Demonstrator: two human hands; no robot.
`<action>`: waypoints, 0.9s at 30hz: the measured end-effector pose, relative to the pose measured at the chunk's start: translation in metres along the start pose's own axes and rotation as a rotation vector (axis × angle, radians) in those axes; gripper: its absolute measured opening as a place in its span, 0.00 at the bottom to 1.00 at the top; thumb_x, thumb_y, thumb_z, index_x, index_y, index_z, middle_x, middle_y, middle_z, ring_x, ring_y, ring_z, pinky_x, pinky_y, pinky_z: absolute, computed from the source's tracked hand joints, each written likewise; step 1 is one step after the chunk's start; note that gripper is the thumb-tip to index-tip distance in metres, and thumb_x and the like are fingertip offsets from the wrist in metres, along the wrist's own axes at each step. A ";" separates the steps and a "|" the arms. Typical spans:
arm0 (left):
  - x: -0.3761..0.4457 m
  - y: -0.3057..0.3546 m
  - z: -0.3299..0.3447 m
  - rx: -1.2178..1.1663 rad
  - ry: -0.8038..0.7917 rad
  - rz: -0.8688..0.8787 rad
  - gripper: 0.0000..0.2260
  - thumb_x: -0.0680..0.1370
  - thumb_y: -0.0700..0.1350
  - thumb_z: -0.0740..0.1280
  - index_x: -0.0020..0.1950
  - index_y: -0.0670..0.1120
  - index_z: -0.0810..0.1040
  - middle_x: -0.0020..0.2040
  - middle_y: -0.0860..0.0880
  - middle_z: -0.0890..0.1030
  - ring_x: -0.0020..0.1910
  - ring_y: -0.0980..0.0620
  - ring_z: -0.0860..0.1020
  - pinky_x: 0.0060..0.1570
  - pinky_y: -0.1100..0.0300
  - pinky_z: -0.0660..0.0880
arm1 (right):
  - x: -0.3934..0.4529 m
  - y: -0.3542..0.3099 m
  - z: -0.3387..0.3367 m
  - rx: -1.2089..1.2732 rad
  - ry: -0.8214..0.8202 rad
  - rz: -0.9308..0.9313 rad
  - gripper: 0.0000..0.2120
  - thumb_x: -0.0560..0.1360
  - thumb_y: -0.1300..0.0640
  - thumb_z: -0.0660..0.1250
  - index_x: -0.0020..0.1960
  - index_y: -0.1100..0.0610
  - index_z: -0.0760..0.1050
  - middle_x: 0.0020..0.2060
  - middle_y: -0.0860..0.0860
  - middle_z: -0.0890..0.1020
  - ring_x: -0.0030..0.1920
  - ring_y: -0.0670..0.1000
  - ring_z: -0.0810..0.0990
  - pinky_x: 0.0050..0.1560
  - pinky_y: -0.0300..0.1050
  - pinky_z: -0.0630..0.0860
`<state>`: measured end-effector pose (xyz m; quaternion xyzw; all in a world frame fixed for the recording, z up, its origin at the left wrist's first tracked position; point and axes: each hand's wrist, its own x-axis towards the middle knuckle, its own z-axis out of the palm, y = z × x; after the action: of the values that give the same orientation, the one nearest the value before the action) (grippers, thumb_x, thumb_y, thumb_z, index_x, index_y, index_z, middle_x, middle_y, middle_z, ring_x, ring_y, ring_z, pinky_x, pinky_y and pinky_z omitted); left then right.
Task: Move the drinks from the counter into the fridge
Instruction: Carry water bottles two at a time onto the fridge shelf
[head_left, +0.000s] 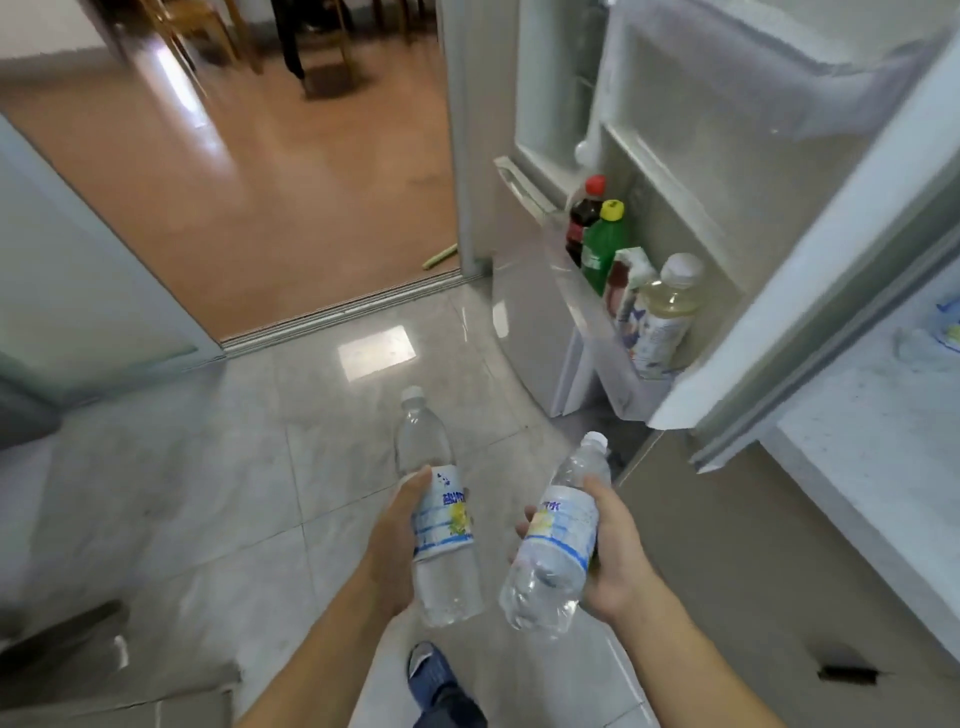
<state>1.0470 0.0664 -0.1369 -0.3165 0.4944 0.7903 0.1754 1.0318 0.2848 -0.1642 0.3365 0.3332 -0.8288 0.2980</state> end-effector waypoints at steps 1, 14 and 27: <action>0.003 0.010 -0.016 -0.005 0.007 0.009 0.26 0.72 0.57 0.67 0.58 0.37 0.81 0.42 0.39 0.85 0.35 0.45 0.84 0.35 0.54 0.82 | 0.009 0.004 0.016 -0.023 -0.016 0.028 0.26 0.62 0.38 0.78 0.45 0.60 0.81 0.41 0.59 0.81 0.39 0.60 0.82 0.65 0.61 0.73; 0.053 0.131 -0.142 0.013 0.051 0.150 0.23 0.69 0.56 0.75 0.59 0.46 0.79 0.45 0.40 0.85 0.39 0.43 0.85 0.36 0.53 0.81 | 0.105 0.027 0.182 -0.513 -0.031 -0.212 0.27 0.60 0.52 0.80 0.56 0.57 0.79 0.42 0.59 0.84 0.41 0.59 0.85 0.44 0.56 0.82; 0.179 0.223 -0.144 0.204 0.064 0.151 0.28 0.67 0.62 0.71 0.59 0.44 0.78 0.49 0.42 0.86 0.47 0.41 0.86 0.45 0.48 0.83 | 0.216 -0.022 0.272 -0.594 -0.017 -0.341 0.32 0.59 0.48 0.80 0.61 0.51 0.77 0.51 0.57 0.86 0.50 0.59 0.86 0.54 0.62 0.82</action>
<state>0.8306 -0.1686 -0.1531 -0.2839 0.6001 0.7363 0.1309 0.7898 0.0345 -0.1694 0.1676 0.6089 -0.7363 0.2431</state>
